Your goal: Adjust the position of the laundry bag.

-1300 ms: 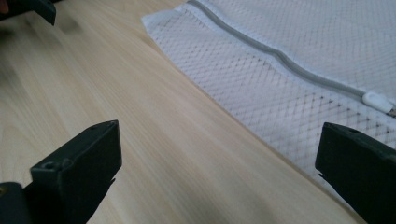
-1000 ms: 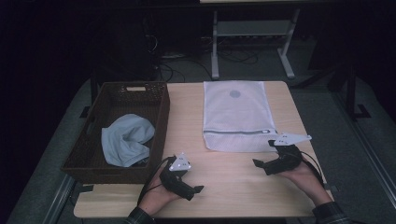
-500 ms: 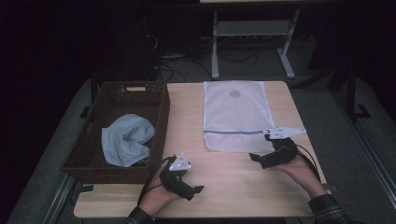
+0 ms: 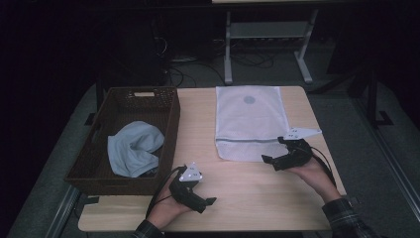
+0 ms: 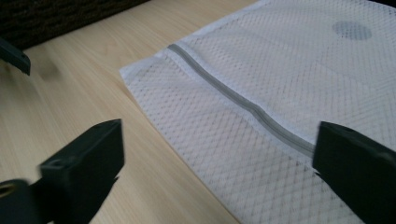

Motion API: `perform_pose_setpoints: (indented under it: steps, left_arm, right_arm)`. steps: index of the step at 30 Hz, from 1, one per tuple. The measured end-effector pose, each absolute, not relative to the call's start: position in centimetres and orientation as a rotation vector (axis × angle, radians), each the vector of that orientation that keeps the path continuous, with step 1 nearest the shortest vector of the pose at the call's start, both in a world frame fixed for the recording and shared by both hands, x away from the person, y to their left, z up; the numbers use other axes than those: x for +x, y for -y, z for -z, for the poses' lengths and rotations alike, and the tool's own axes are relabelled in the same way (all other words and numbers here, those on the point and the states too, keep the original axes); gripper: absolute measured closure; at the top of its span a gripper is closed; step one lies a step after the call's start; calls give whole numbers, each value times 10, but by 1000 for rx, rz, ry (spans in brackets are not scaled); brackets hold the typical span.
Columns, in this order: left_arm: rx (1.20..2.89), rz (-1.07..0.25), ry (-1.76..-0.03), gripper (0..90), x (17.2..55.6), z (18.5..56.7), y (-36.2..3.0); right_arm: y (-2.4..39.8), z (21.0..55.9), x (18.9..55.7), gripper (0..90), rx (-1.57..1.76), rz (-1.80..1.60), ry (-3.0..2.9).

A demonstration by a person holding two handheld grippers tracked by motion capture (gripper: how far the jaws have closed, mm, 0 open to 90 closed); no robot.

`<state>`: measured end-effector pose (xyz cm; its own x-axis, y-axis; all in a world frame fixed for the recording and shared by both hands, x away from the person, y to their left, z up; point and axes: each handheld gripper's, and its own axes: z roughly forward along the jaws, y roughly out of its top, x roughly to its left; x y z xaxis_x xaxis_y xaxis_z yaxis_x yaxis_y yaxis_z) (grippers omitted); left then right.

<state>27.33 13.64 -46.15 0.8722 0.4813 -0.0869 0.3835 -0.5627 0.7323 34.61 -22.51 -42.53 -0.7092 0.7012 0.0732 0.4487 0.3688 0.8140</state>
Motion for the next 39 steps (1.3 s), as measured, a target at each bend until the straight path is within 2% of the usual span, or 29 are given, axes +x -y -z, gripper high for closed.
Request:
perform_pose_setpoints:
  steps: [39]
  left_arm:
    - [2233,-157,-622,0,273,460,-138]
  right_arm:
    - [210,409,405,85,1071,-1255,-2301]
